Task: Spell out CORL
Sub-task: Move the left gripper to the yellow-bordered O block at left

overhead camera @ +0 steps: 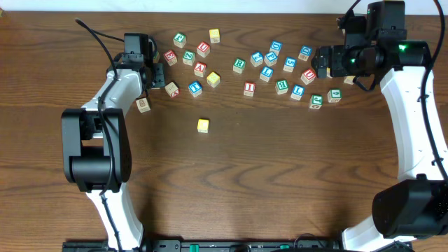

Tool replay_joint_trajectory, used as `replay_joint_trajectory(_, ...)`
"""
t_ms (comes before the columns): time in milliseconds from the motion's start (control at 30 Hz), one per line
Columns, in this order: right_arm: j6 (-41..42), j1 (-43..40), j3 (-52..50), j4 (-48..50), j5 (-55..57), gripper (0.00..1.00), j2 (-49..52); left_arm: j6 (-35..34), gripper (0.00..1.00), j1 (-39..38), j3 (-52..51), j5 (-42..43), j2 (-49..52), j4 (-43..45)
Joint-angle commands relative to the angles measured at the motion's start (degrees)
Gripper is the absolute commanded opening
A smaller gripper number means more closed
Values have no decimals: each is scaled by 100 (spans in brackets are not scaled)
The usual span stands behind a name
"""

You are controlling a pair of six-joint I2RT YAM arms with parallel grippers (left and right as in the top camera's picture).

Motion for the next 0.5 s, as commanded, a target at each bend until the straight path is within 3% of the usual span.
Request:
replay_joint_trajectory(0, -70, 90, 120, -9, -39, 99, -24, 55, 43, -9, -50, -9, 98, 7)
replay_joint_trajectory(467, -70, 90, 120, -9, -37, 99, -24, 55, 43, -81, -81, -9, 101, 11)
